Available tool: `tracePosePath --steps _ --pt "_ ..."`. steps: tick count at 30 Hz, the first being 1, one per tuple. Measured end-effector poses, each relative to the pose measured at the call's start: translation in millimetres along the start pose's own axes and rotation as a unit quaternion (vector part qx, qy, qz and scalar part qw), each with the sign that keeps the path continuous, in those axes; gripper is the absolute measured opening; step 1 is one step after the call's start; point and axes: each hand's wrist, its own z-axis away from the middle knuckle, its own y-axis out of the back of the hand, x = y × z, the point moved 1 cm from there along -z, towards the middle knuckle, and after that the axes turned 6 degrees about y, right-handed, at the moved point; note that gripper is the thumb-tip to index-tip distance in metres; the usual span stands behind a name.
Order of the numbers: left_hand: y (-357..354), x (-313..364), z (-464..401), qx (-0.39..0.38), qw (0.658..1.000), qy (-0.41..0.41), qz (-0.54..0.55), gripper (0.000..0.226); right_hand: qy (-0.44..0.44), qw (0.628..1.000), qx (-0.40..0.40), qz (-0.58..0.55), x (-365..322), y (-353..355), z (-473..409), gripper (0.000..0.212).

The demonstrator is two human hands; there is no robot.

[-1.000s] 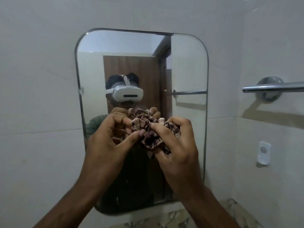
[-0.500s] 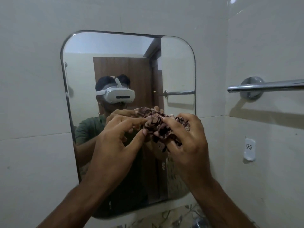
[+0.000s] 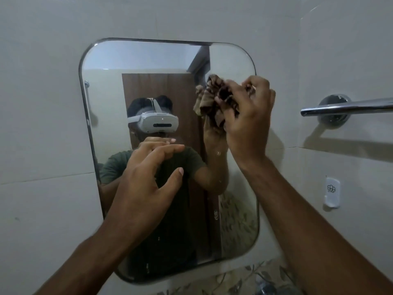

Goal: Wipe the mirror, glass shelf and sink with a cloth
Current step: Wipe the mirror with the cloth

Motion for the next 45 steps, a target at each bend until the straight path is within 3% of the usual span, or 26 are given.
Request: tracePosePath --steps 3,10,18,23,26,29,35,42,45 --pt "1 -1 -1 0.003 0.999 -0.022 -0.041 0.044 0.023 1.000 -0.009 0.002 -12 -12 -5 0.042" --pt "-4 -4 -28 0.032 0.989 -0.055 -0.131 0.051 0.095 0.992 -0.083 0.013 -19 -7 81 0.043" --pt "-9 -1 -36 0.019 0.986 -0.086 -0.145 0.062 0.008 0.999 -0.037 0.004 -2 -4 15 0.046" --pt "-12 -4 -36 0.023 0.985 -0.093 -0.145 0.063 0.046 0.996 -0.075 0.007 2 1 85 0.040" --pt "-18 -4 -37 -0.002 0.970 -0.106 -0.217 0.068 0.035 0.996 -0.077 0.012 11 7 128 0.039" --pt "-21 -2 -41 -0.027 0.955 -0.123 -0.270 0.075 0.001 0.999 -0.047 0.009 17 2 116 0.039" --pt "-31 8 -49 -0.034 0.953 -0.131 -0.271 0.069 -0.054 0.998 -0.004 -0.005 12 -7 48 0.041" --pt "-40 11 -48 -0.047 0.944 -0.153 -0.289 0.068 -0.073 0.997 -0.014 0.011 24 10 112 0.038" --pt "-42 12 -51 -0.063 0.941 -0.145 -0.298 0.070 -0.103 0.994 0.019 0.018 31 6 89 0.040"
